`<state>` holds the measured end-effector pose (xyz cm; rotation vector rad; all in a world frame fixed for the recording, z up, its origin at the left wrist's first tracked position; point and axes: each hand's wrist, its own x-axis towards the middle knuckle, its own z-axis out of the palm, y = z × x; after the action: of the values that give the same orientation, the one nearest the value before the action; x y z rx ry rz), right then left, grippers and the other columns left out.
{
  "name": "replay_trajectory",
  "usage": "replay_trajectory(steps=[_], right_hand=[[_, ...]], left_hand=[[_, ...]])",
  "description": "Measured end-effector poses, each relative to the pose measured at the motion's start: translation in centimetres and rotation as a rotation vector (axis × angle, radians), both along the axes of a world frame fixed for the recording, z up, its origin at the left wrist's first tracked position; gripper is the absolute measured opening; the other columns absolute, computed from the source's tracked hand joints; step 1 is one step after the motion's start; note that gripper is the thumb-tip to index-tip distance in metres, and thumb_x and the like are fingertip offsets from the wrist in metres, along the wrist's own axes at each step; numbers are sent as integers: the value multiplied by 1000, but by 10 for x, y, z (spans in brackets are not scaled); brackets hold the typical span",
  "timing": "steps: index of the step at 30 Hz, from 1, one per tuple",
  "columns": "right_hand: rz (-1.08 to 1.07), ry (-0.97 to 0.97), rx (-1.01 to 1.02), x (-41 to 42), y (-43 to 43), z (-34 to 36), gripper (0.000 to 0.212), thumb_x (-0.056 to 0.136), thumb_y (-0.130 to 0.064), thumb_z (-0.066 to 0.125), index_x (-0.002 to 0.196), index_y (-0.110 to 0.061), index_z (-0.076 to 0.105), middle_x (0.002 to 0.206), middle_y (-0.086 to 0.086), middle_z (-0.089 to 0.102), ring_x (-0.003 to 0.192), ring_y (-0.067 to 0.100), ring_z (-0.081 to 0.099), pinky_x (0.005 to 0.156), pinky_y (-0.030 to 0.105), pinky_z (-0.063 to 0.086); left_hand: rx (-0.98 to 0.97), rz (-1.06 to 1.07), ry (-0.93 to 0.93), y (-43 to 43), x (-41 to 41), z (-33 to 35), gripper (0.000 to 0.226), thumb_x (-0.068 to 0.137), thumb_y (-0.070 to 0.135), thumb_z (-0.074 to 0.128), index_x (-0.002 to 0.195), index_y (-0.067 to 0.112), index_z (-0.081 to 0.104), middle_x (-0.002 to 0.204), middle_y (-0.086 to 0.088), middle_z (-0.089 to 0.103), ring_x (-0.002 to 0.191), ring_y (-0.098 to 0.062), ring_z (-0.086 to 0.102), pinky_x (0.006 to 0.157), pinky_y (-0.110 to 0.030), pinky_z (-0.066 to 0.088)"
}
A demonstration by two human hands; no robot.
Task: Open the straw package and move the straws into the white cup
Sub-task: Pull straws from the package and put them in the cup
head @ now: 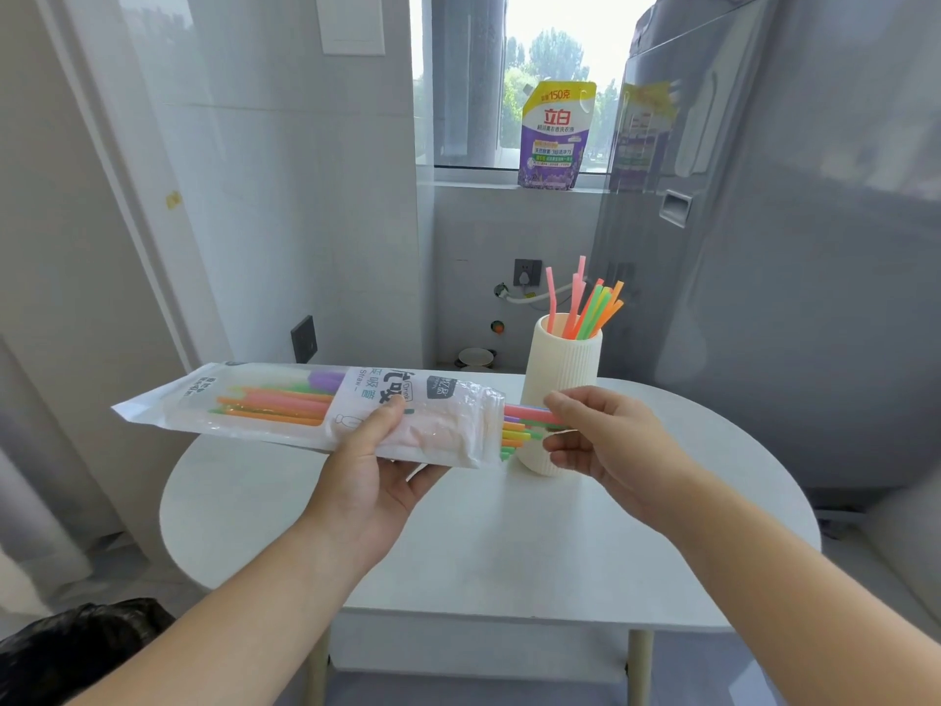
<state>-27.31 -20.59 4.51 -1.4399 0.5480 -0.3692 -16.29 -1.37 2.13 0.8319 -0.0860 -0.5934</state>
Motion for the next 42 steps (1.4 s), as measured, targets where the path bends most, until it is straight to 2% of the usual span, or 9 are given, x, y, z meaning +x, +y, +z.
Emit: replay_trajectory(steps=[3,7,13,16,20,28,32,36,42], right_hand=[[53,-11,9,-1,2,-1,17,93,-17,69,104,-4,72,97,17,74,71,19,66,69,27,56],[-10,1,-22,-1,-4,1,11,93,-9,68,101,-2,73,85,14,72,68,17,67,65,24,56],[-50,-61,169,-4,-13,-2,6,92,-8,69,93,-2,71,81,13,67,64,17,65,61,26,57],[-41,-81,280,-3,-7,-5,23,86,-21,74,103,-5,69,85,12,65,67,19,64,61,27,58],[-8,-28,356,3,9,-14,52,70,-38,81,110,-10,65,86,10,64,67,18,62,59,28,56],[-105,-207,461,19,24,-19,36,88,-19,75,119,-5,63,67,0,49,55,9,48,50,20,48],[-184,-211,413,24,25,-20,41,91,-23,72,125,-4,62,80,3,56,68,10,54,59,22,51],[-252,-235,402,25,23,-18,44,92,-24,68,131,-5,59,112,10,70,93,17,68,74,25,56],[-281,-224,233,16,15,-9,30,93,-28,67,109,-3,68,90,8,71,77,16,69,82,30,58]], left_hand=[[3,-4,3,0,-1,0,29,94,19,66,122,21,69,114,-9,77,90,-23,77,72,-38,65],[-6,13,13,1,1,1,29,94,19,66,123,20,68,114,-10,77,90,-24,77,73,-41,65],[-25,45,30,5,7,3,37,95,19,66,132,17,65,118,-12,76,92,-25,77,73,-42,65],[-31,45,31,4,7,3,36,95,19,66,132,18,65,111,-9,78,91,-24,77,73,-42,65],[-30,46,42,3,5,3,36,94,20,67,131,19,65,119,-11,76,94,-25,77,76,-43,64],[-30,9,58,2,2,0,34,94,20,67,128,19,65,112,-11,78,93,-26,77,76,-45,64],[-31,7,66,0,1,0,23,95,21,66,118,20,69,110,-10,78,92,-25,77,79,-45,63],[-26,10,64,-1,1,0,21,95,21,66,116,19,69,106,-10,79,91,-25,77,79,-45,63],[-32,21,63,-1,2,1,20,96,20,66,115,19,69,106,-9,79,90,-25,78,80,-45,63]])
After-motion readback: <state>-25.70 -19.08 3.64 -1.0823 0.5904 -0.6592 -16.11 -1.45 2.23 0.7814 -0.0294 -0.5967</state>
